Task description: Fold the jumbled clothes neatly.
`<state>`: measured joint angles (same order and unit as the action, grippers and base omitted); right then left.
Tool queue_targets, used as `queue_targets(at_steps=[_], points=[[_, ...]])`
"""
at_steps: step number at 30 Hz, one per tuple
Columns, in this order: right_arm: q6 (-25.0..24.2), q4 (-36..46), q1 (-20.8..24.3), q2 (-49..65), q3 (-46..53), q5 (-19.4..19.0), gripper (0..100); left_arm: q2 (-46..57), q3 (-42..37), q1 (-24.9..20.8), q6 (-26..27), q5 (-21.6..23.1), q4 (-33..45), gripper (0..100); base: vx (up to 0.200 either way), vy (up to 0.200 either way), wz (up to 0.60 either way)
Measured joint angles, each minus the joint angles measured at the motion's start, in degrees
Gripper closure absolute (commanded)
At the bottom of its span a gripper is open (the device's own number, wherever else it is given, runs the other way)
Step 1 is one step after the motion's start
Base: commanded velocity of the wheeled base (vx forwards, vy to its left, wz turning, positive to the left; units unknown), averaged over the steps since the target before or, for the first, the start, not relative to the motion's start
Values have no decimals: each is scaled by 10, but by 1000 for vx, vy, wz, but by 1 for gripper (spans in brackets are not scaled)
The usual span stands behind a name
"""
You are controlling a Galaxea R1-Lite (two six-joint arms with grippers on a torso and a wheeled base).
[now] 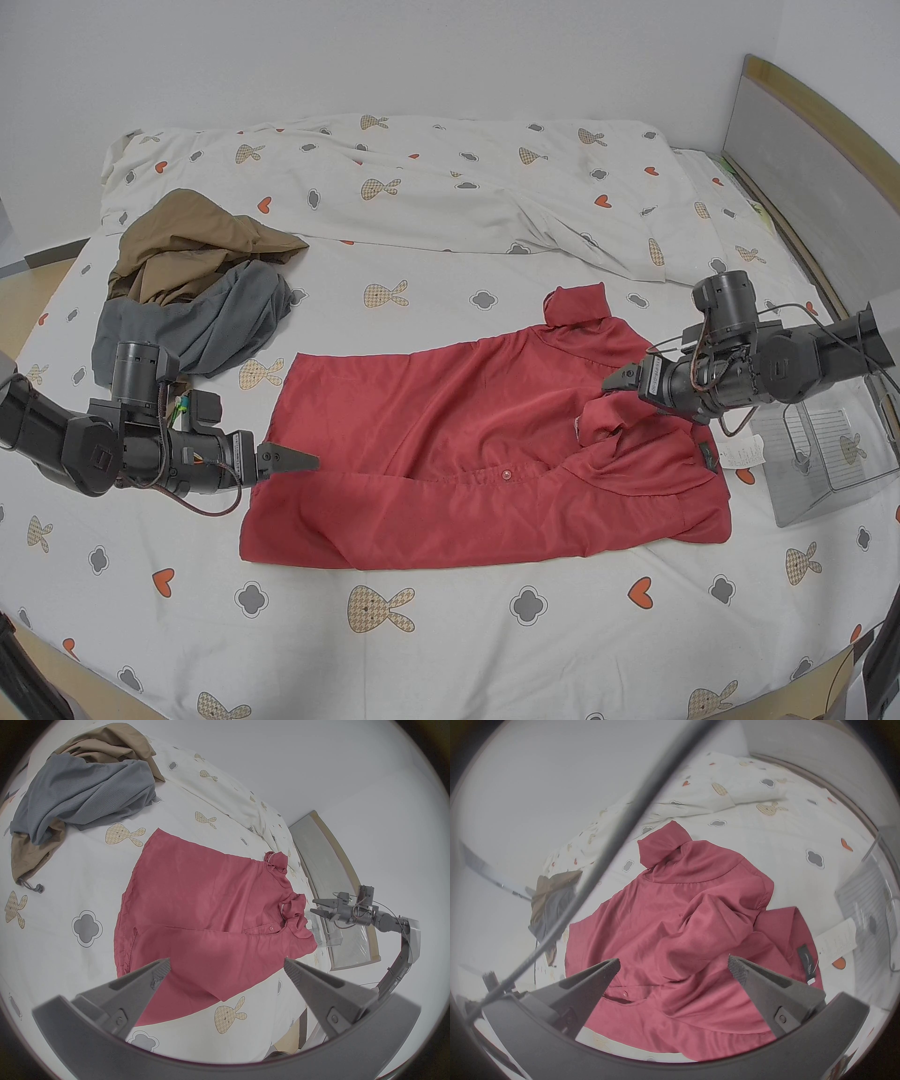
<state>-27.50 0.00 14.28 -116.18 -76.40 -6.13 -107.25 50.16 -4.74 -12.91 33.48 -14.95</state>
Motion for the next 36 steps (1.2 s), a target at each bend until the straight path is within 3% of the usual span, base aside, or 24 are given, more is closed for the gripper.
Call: queue_targets(at_steps=[12,24,25,36], points=[[-122,201,5,-68,-203,7,0,1,-4,0,0,0,-4,0,0,0,0],[-142,218,-3,-140,-282,12,0,2,-4,0,0,0,-4,0,0,0,0],[-144,218,-5,-144,-285,12,100,2,-4,0,0,0,-5,0,0,0,0],[-151,219,-15,-160,-292,12,100,0,-4,1,0,0,-5,0,0,0,0]])
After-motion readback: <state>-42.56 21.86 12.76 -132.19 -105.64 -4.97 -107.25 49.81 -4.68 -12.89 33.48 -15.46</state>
